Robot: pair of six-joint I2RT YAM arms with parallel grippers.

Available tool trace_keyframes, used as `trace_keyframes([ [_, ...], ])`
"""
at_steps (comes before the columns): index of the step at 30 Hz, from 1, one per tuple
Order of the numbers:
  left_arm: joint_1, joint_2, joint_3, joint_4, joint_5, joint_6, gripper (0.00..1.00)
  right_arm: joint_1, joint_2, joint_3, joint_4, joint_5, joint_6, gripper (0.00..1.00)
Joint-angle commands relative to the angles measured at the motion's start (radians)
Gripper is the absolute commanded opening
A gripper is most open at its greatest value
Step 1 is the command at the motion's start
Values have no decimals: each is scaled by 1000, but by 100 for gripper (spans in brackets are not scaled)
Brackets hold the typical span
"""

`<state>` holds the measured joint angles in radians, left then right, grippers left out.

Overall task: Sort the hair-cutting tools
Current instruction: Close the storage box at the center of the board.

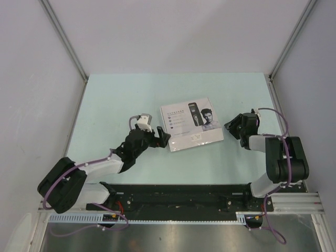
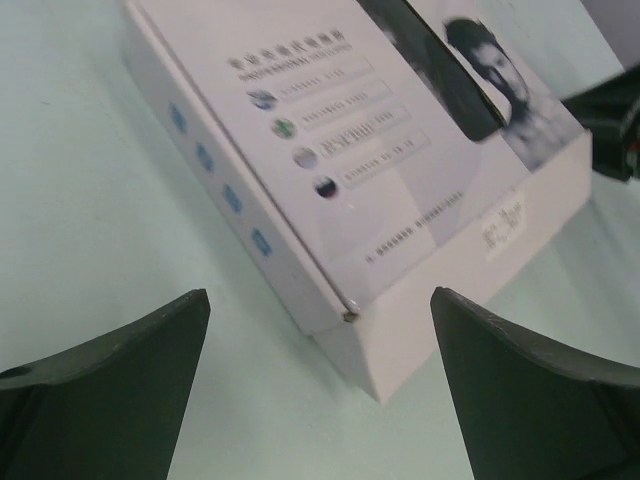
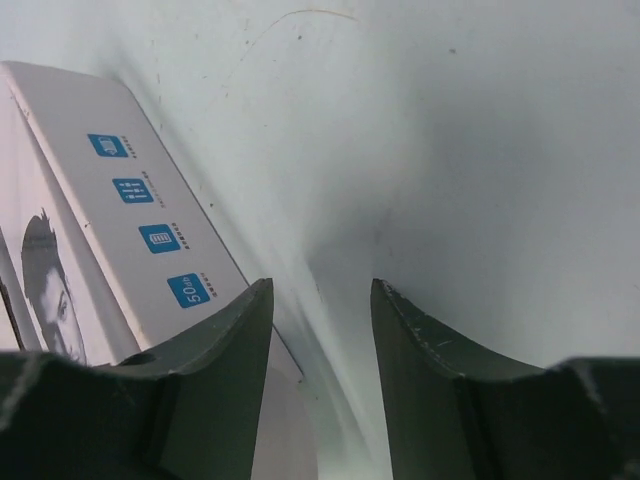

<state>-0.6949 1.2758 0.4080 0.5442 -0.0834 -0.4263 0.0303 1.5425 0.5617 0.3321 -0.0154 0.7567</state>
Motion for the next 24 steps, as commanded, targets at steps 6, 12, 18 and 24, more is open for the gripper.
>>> trace_keyframes([
  [6, 175, 63, 31, -84, -69, -183, 95, 49, 35, 29, 53, -150, -76, 46],
  [12, 175, 214, 112, -87, 19, -181, 85, 129, -25, 10, -25, -129, -85, 45],
  [18, 176, 234, 130, -89, 31, -147, 84, 200, -137, -11, -180, -54, -86, 45],
  [24, 181, 261, 149, -87, 76, -111, 85, 143, -263, -45, -283, -96, -154, 45],
])
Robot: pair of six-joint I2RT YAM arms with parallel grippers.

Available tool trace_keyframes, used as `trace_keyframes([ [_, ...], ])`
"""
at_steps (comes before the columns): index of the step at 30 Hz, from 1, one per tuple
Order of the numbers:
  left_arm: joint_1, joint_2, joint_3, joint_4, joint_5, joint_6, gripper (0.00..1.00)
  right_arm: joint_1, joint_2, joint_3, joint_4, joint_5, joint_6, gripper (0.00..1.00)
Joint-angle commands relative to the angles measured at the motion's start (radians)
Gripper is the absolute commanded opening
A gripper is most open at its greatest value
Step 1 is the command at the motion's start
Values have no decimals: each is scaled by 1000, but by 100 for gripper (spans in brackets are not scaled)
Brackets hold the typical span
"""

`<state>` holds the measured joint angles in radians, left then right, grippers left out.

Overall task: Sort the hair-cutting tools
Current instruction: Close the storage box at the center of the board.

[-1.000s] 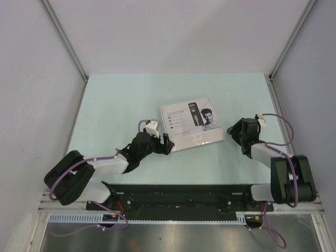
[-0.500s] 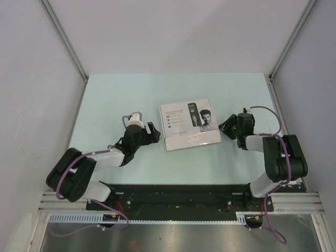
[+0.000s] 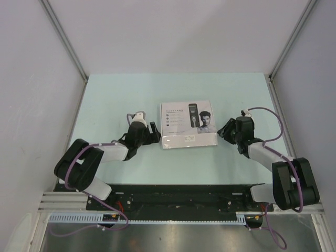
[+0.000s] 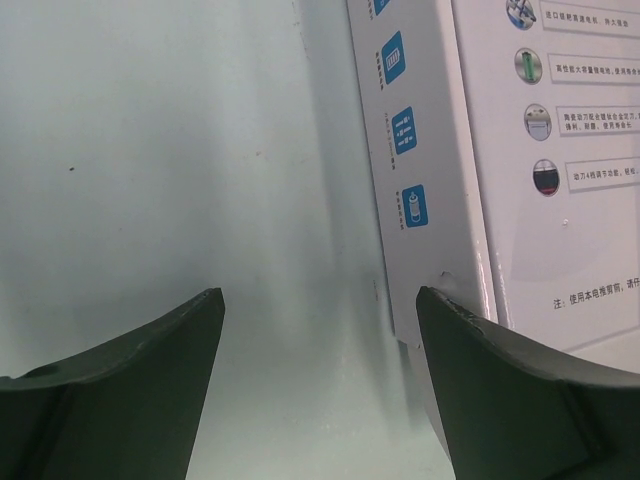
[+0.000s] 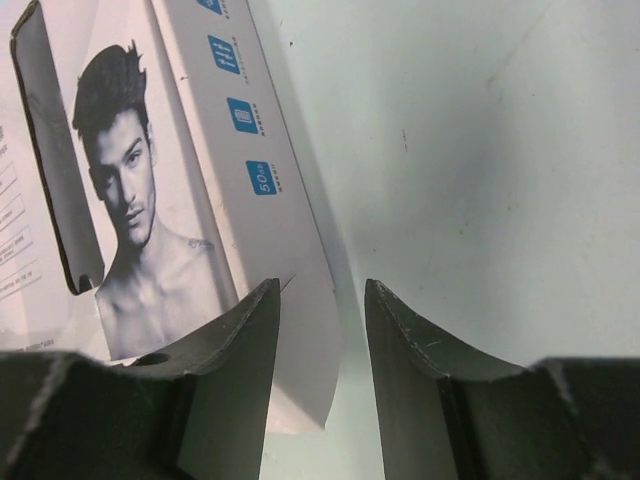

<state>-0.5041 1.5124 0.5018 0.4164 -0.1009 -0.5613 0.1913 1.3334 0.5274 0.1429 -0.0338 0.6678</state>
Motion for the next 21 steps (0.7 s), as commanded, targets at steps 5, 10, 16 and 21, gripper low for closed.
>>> trace_keyframes([
  [5, -8, 37, 66, 41, 132, 46, 86, -20, -37, -4, -138, -132, -94, 45],
  [10, -10, 48, 76, 42, 180, 61, 86, -15, 3, 0, -111, -224, -103, 45],
  [16, -28, 62, 86, 51, 196, 72, 85, 16, -13, 0, -88, -324, -41, 44],
  [21, -42, 71, 89, 59, 201, 72, 84, 31, -31, 6, -89, -344, 1, 43],
])
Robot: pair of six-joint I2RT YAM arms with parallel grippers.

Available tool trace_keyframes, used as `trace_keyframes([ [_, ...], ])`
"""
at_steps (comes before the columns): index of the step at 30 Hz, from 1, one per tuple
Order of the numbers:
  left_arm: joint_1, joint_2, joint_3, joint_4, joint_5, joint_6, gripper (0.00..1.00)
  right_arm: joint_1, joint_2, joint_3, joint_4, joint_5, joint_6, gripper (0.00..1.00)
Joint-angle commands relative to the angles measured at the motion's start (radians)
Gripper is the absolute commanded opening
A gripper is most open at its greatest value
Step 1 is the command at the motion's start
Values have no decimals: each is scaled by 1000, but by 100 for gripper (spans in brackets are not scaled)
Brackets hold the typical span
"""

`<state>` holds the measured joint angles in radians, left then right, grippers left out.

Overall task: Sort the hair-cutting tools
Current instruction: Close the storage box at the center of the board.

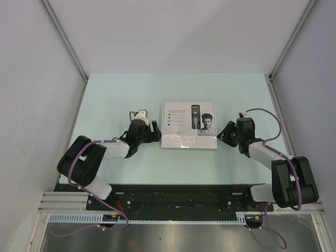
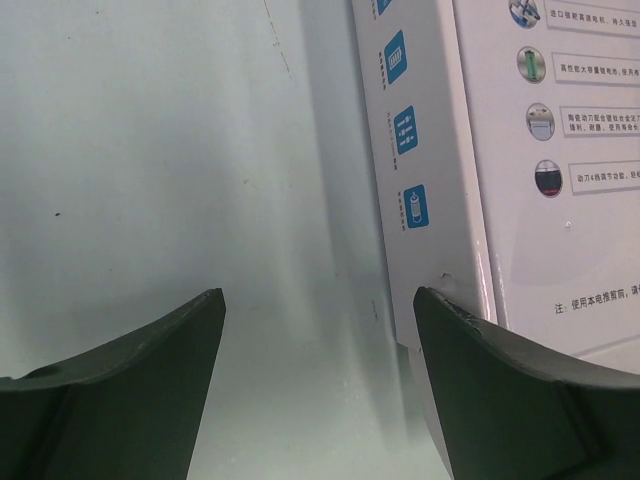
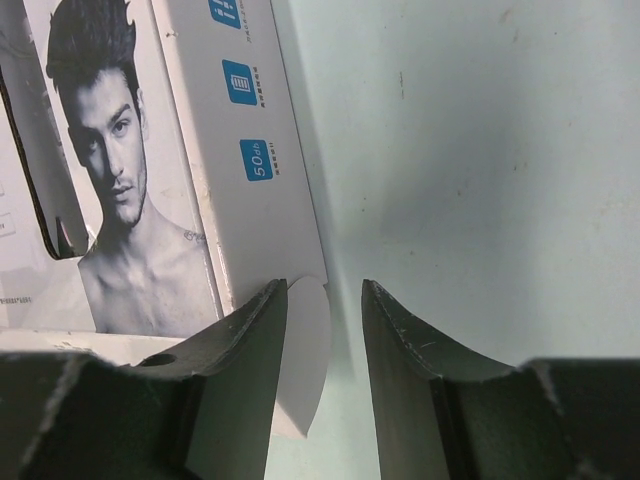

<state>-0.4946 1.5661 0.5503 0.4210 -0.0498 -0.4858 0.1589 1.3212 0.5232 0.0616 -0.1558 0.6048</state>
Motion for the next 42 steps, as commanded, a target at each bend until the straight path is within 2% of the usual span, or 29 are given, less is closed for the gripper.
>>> trace_keyframes([
  [1, -55, 18, 40, 58, 149, -4, 84, 67, -23, 11, -8, -228, 67, 43],
  [11, -61, 20, 40, 68, 140, -4, 84, 76, -76, 38, -57, -341, 136, 41],
  [18, -61, 17, 37, 68, 137, 9, 84, 152, -94, 38, -95, -364, 107, 42],
  [21, -61, 5, 27, 68, 116, 19, 85, 174, -121, 37, -172, -270, 72, 42],
  [25, -59, -38, 13, 67, 70, 36, 88, 163, -207, 0, -271, -18, 41, 44],
  [30, -58, -135, 8, 67, -13, 50, 92, 156, -299, -31, -335, 42, 26, 48],
  [37, -59, -201, 26, 67, -30, 50, 100, 140, -514, -65, -424, 50, 24, 77],
  [42, -59, -111, 98, 68, 33, 69, 100, 154, -521, -95, -363, -115, 59, 83],
])
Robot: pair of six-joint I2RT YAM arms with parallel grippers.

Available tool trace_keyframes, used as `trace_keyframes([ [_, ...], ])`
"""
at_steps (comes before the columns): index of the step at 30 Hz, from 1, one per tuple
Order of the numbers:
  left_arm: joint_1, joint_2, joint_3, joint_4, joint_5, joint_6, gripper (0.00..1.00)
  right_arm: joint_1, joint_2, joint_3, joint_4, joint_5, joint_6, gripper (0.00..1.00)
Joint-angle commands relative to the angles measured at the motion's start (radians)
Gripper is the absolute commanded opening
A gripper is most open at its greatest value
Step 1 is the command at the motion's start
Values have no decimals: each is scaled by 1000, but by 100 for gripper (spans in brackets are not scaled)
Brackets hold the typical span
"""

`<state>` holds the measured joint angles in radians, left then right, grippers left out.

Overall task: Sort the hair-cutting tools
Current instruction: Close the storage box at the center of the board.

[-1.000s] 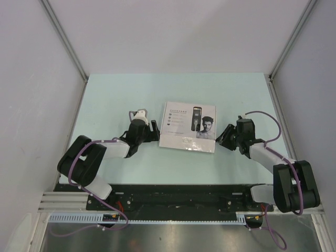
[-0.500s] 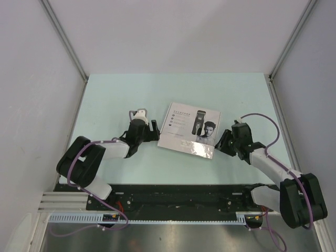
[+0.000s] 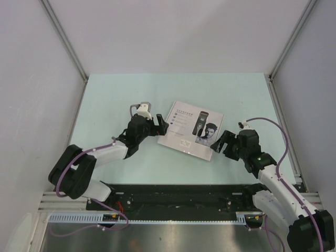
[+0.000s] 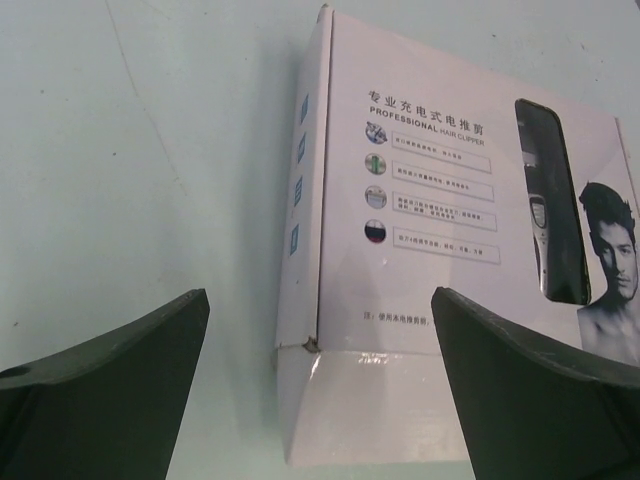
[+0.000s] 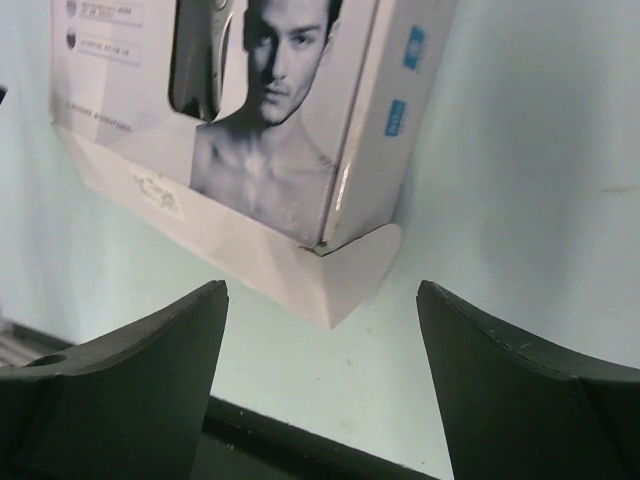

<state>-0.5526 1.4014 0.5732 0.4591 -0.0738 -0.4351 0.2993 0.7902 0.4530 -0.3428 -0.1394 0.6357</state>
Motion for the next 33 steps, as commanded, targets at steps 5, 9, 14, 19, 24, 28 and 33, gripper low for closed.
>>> trace_keyframes([
  [5, -1, 162, 122, 30, 104, 33, 100, 60, 75, -59, 103, -131, 58, 84],
  [9, -1, 208, 155, 32, 157, 64, 100, 69, 145, -63, 191, -146, 44, 85],
  [14, -1, 237, 177, 39, 241, 91, 99, 70, 219, -65, 287, -155, 16, 85],
  [19, -1, 265, 185, 47, 298, 85, 92, 84, 294, -66, 379, -149, -1, 84],
  [24, -3, 280, 178, 52, 316, 76, 87, 95, 299, -65, 416, -158, 24, 79],
  [28, -10, 286, 175, 59, 338, 67, 85, 95, 293, -65, 433, -196, 88, 74],
  [33, -29, 289, 166, 67, 330, 61, 82, 90, 293, -51, 446, -256, 211, 63],
])
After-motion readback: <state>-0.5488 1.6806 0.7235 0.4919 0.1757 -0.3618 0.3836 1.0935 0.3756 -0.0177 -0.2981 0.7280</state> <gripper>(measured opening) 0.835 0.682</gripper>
